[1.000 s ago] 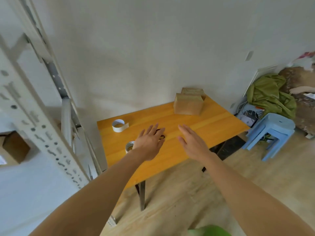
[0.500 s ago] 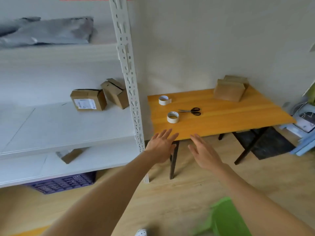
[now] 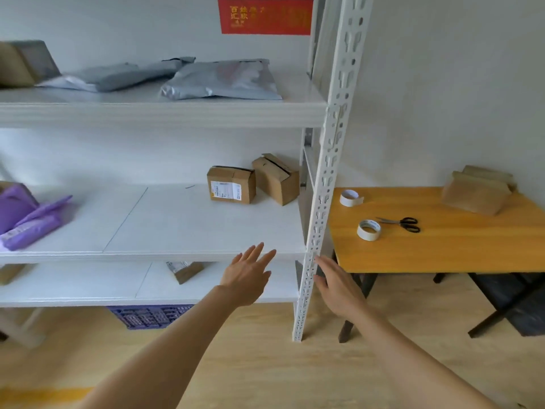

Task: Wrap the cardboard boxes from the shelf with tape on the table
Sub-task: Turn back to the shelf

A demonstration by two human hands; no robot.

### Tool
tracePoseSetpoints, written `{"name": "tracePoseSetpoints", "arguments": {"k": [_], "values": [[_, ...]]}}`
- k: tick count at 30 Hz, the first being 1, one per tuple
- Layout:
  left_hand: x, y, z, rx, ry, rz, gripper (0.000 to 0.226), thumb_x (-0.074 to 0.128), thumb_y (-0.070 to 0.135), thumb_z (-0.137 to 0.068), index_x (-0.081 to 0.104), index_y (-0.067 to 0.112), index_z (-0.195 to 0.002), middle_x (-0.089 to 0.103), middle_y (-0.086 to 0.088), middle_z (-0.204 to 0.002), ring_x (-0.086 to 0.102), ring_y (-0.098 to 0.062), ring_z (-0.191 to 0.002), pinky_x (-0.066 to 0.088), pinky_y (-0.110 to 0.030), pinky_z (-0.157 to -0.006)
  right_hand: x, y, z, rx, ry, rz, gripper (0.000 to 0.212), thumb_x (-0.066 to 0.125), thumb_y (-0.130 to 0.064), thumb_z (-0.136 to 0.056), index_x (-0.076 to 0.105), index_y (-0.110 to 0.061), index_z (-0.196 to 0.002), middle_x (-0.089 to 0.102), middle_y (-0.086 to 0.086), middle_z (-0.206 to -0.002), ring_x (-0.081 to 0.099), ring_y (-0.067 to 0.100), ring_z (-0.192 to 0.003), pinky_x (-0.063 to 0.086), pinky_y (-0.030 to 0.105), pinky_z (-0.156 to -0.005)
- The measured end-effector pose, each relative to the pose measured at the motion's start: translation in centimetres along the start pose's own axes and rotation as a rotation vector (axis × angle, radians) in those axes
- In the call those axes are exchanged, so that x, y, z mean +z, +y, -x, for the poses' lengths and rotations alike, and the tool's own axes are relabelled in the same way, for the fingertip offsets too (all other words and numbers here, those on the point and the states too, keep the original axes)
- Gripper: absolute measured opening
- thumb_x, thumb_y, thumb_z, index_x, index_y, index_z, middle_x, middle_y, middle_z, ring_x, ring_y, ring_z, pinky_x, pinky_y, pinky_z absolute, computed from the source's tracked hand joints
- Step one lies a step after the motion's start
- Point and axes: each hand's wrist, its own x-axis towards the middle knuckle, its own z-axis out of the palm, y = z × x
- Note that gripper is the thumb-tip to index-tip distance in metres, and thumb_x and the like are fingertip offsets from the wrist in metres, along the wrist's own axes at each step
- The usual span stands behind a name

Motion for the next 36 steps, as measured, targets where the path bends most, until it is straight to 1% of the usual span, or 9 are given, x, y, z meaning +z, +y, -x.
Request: {"name": "tracePoseSetpoints", "arguments": {"k": [3, 7, 11, 15, 24, 27, 30, 33, 36], "values": [[-0.5, -6.2, 0.4, -0.035, -0.009, 0.002, 0.055, 0.032, 0.033, -0.101, 0.009, 0.029, -0.151, 0.002, -0.003, -0.160, 0.006, -0.022, -0.147, 0.013, -0.039, -0.119, 2.1, -3.4, -2.9, 0.041, -0.018, 0.034, 0.054, 0.037, -0.037, -0.102, 0.020, -0.025, -0.151, 0.016, -0.007, -0.159, 0.026, 0.015, -0.142, 0.039, 0.040, -0.107], [-1.7, -13.3, 0.1, -0.038, 0.004, -0.013, 0.056, 0.033, 0.032, -0.101, 0.009, 0.029, -0.151, 0.003, -0.004, -0.160, 0.008, -0.022, -0.146, 0.016, -0.039, -0.118, 3.4, -7.4, -6.9, 0.069, -0.008, 0.064, 0.055, 0.035, -0.035, -0.103, 0.015, -0.024, -0.152, 0.010, -0.006, -0.160, 0.016, 0.015, -0.145, 0.028, 0.038, -0.113], [-2.8, -18.5, -1.5, -0.018, 0.001, -0.046, 0.057, 0.035, 0.031, -0.101, 0.009, 0.029, -0.151, 0.004, -0.003, -0.160, 0.009, -0.022, -0.146, 0.016, -0.039, -0.118, 4.2, -10.2, -10.9, 0.078, 0.003, 0.067, 0.057, 0.037, -0.033, -0.102, 0.014, -0.022, -0.153, 0.010, -0.003, -0.160, 0.016, 0.018, -0.146, 0.026, 0.041, -0.114], [-3.7, -22.8, -4.2, -0.041, -0.001, -0.056, 0.059, 0.038, 0.031, -0.100, 0.010, 0.029, -0.151, 0.005, -0.004, -0.160, 0.011, -0.022, -0.146, 0.018, -0.038, -0.116, 4.5, -11.8, -15.1, 0.062, -0.013, 0.110, 0.058, 0.039, -0.033, -0.102, 0.013, -0.022, -0.153, 0.009, -0.002, -0.160, 0.015, 0.019, -0.146, 0.026, 0.042, -0.114], [-4.5, -29.4, -15.1, -0.092, -0.035, -0.119, 0.069, 0.048, 0.029, -0.096, 0.007, 0.029, -0.151, 0.002, -0.007, -0.159, 0.009, -0.026, -0.146, 0.020, -0.041, -0.115, 4.9, -12.4, -27.5, 0.004, -0.055, 0.139, 0.070, 0.049, -0.034, -0.097, 0.009, -0.021, -0.153, 0.006, -0.002, -0.160, 0.014, 0.019, -0.146, 0.026, 0.044, -0.114], [-4.1, -31.0, -19.7, -0.105, -0.046, -0.123, 0.073, 0.050, 0.029, -0.095, 0.005, 0.029, -0.151, 0.001, -0.007, -0.159, 0.008, -0.025, -0.146, 0.022, -0.042, -0.114, 5.6, -11.9, -32.2, -0.018, -0.057, 0.142, 0.076, 0.054, -0.034, -0.095, 0.006, -0.024, -0.153, 0.004, -0.004, -0.161, 0.013, 0.018, -0.146, 0.027, 0.045, -0.113], [-3.5, -32.5, -24.1, -0.118, -0.048, -0.101, 0.076, 0.053, 0.028, -0.094, 0.004, 0.030, -0.151, -0.002, -0.007, -0.159, 0.006, -0.024, -0.146, 0.026, -0.043, -0.112, 6.3, -11.4, -36.6, -0.021, -0.094, 0.153, 0.082, 0.058, -0.033, -0.093, 0.004, -0.025, -0.153, -0.002, -0.005, -0.161, 0.009, 0.018, -0.147, 0.023, 0.042, -0.115], [-2.9, -33.9, -27.9, -0.110, -0.041, -0.096, 0.078, 0.056, 0.027, -0.093, 0.004, 0.032, -0.150, -0.004, -0.006, -0.159, 0.006, -0.025, -0.146, 0.028, -0.044, -0.111, 6.9, -10.8, -40.8, -0.014, -0.096, 0.175, 0.091, 0.065, -0.034, -0.088, 0.002, -0.025, -0.153, -0.005, -0.005, -0.161, 0.010, 0.019, -0.147, 0.023, 0.040, -0.115], [-2.2, -35.0, -31.4, -0.136, -0.017, 0.004, 0.085, 0.063, 0.027, -0.088, 0.005, 0.037, -0.149, -0.001, -0.008, -0.159, 0.012, -0.029, -0.145, 0.031, -0.046, -0.110, 7.6, -10.1, -44.8, -0.013, -0.103, 0.177, 0.102, 0.071, -0.033, -0.083, -0.002, -0.022, -0.153, -0.010, -0.004, -0.160, -0.001, 0.015, -0.147, 0.017, 0.039, -0.117]]}}
